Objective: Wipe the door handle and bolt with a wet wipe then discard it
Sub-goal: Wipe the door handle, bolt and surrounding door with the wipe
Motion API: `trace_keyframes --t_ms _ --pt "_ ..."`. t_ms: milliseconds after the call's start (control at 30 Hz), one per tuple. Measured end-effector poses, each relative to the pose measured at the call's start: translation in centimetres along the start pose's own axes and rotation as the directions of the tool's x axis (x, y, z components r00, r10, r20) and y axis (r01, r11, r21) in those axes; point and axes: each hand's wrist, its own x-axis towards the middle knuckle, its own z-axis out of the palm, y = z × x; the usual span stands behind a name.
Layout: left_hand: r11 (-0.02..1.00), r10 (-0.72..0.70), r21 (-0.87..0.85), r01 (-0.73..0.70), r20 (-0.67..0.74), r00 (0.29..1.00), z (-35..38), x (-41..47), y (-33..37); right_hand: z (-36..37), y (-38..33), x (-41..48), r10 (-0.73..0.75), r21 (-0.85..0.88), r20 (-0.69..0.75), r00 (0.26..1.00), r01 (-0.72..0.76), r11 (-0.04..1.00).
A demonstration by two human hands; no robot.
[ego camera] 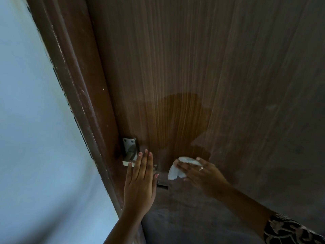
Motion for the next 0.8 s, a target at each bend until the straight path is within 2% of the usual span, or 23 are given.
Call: trace_keyframes --t_ms 133,200,267,433,533,633,733,800 --pt "0.998 -0.060 -0.003 0.060 -0.001 0.998 0.4 -0.1 -0.9 -2.6 2.5 2.3 0.214 -0.082 -0.223 0.951 -0.237 0.968" --pt "0.997 -0.079 -0.013 0.079 -0.005 0.997 0.6 0.0 -1.0 -3.2 2.4 3.6 0.263 -0.102 -0.283 0.922 -0.302 0.948" --pt "0.996 -0.085 -0.026 0.085 -0.011 0.996 0.7 0.2 -1.0 -2.9 1.6 4.4 0.235 -0.061 -0.272 0.933 -0.261 0.963" --pt "0.997 -0.074 -0.013 0.074 -0.019 0.997 0.6 0.5 -0.9 -0.8 -1.5 3.8 0.071 0.056 -0.116 0.991 -0.064 0.996" --pt "0.998 -0.059 -0.016 0.059 -0.023 0.998 0.3 0.4 -1.0 -0.6 -1.3 3.1 0.056 0.027 -0.151 0.987 -0.053 0.998" --pt "0.997 -0.071 -0.037 0.070 -0.025 0.997 0.1 0.3 -1.2 -2.7 0.7 3.8 0.210 0.008 -0.260 0.943 -0.215 0.976" --pt "0.996 -0.083 -0.037 0.083 -0.015 0.996 0.1 0.1 -1.5 -5.6 3.0 5.7 0.392 -0.008 -0.345 0.853 -0.420 0.908" --pt "0.995 -0.090 -0.036 0.090 -0.009 0.996 0.1 0.0 -1.6 -6.5 3.7 6.5 0.452 -0.014 -0.395 0.800 -0.497 0.867"
